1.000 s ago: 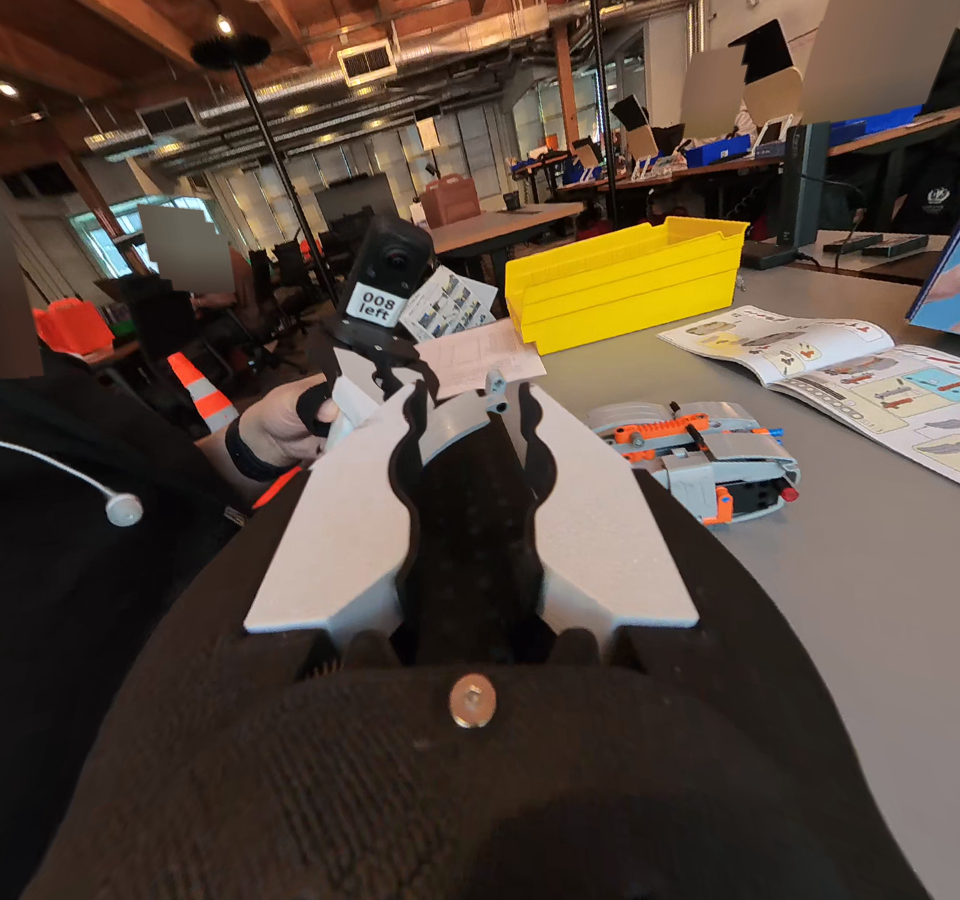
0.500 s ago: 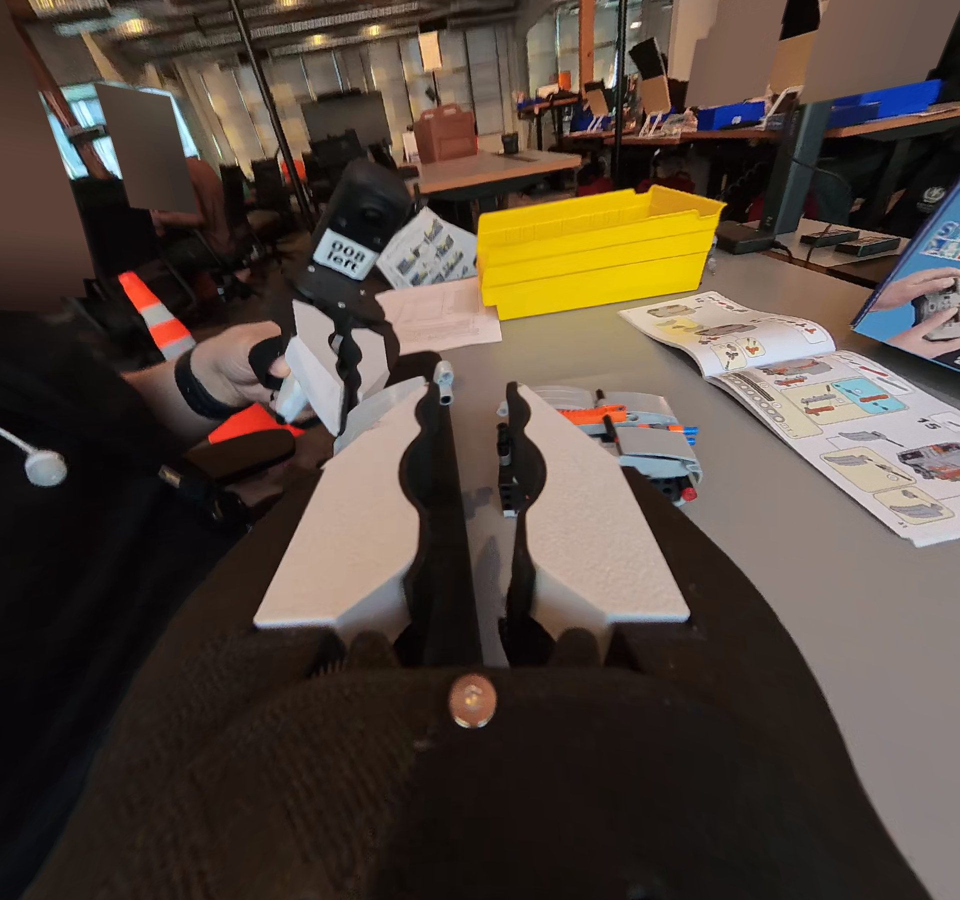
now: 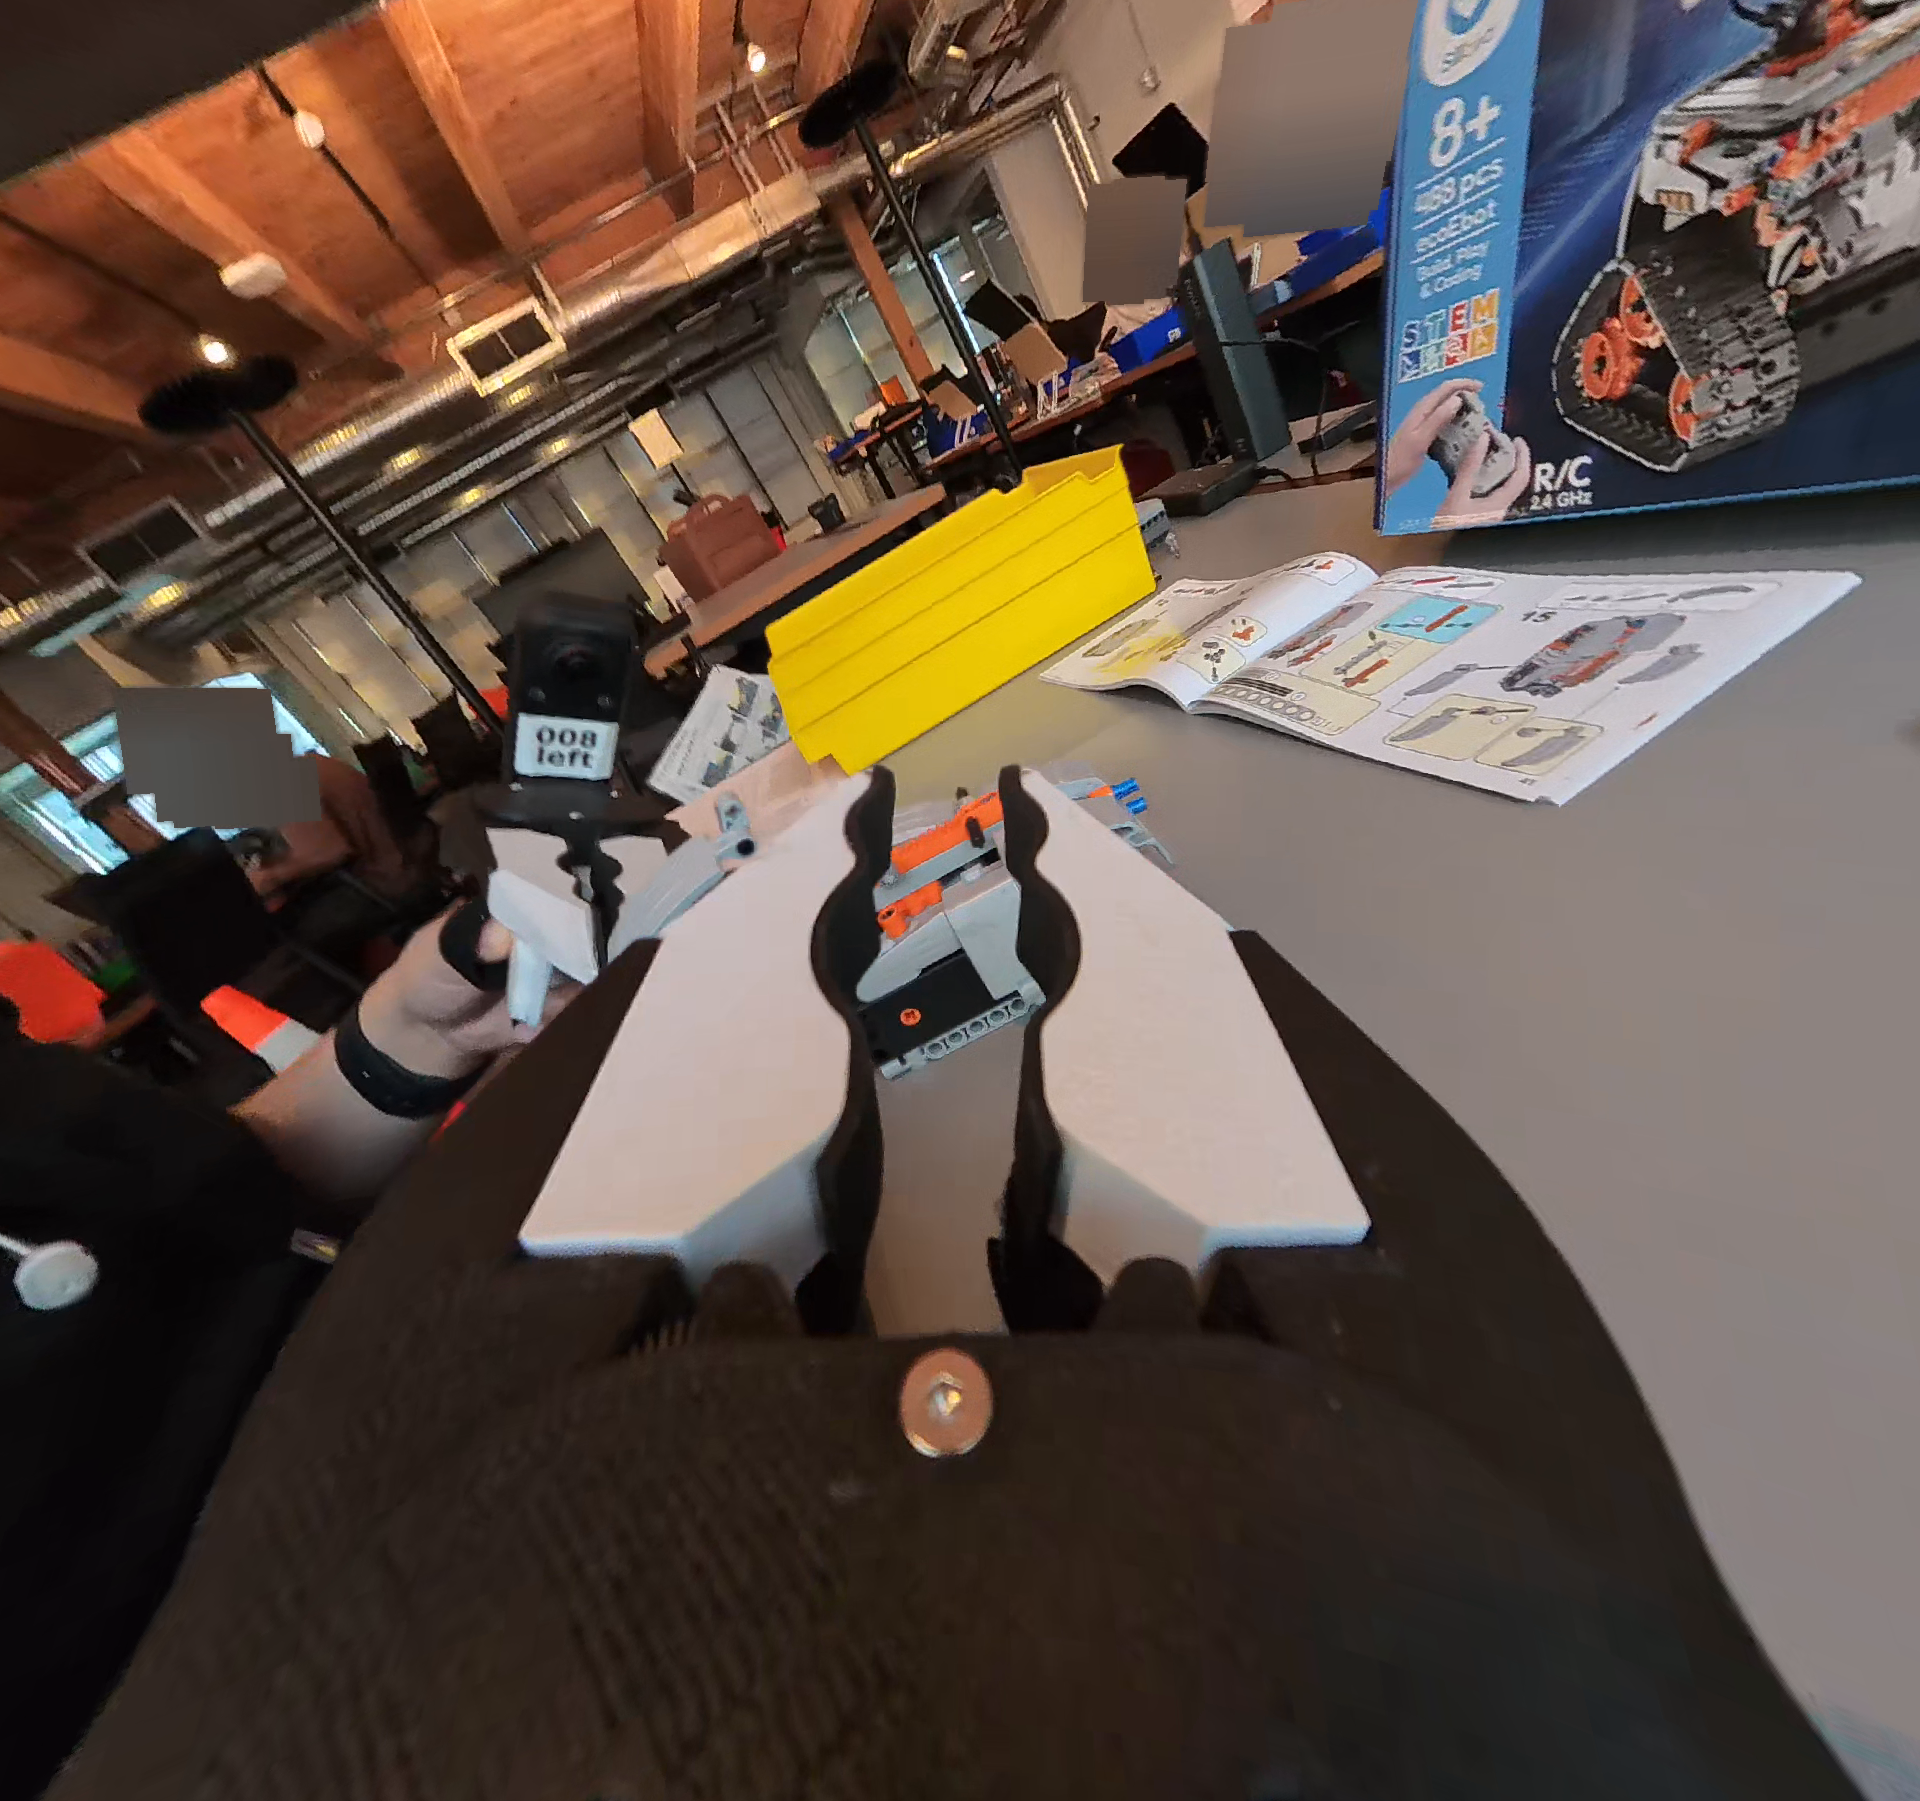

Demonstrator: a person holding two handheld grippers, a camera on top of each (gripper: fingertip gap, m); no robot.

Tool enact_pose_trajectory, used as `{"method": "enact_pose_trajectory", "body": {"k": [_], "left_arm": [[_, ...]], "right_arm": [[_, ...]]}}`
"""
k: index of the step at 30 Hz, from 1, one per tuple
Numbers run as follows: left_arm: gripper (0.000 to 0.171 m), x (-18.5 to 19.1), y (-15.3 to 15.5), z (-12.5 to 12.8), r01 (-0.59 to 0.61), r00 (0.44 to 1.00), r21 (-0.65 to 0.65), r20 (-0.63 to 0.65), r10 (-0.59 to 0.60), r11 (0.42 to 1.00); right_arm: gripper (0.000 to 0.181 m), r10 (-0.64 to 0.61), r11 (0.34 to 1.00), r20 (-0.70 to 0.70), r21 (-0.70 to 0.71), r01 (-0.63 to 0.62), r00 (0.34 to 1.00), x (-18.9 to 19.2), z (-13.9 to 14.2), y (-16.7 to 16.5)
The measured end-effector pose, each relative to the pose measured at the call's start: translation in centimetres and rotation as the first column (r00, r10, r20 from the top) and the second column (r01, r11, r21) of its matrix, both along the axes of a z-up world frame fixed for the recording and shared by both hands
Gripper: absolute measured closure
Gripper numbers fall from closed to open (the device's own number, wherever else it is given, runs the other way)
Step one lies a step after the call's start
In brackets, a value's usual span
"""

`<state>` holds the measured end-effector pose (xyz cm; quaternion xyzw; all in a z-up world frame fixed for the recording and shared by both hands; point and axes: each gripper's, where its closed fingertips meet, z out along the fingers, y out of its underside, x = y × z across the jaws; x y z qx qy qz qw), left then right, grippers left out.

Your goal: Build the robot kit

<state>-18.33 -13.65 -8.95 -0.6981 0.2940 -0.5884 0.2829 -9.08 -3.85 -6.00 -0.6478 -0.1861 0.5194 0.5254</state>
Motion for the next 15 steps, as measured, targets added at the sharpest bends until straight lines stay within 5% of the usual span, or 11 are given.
{"method": "enact_pose_trajectory", "body": {"k": [7,15], "left_arm": [[0.171,0.4,0.3,-0.3,0.015,1.0,-0.021,0.015,-0.015,1.0],[0.171,0.7,0.3,-0.5,-0.001,1.0,-0.012,0.023,0.001,1.0]], "right_arm": [[0.167,-0.005,0.994,-0.148,-0.107,-0.011,0.989,1.5,0.1,1.1],[0.168,0.006,0.992,-0.134,-0.121,-0.022,0.991,1.2,-0.3,1.2]]}}
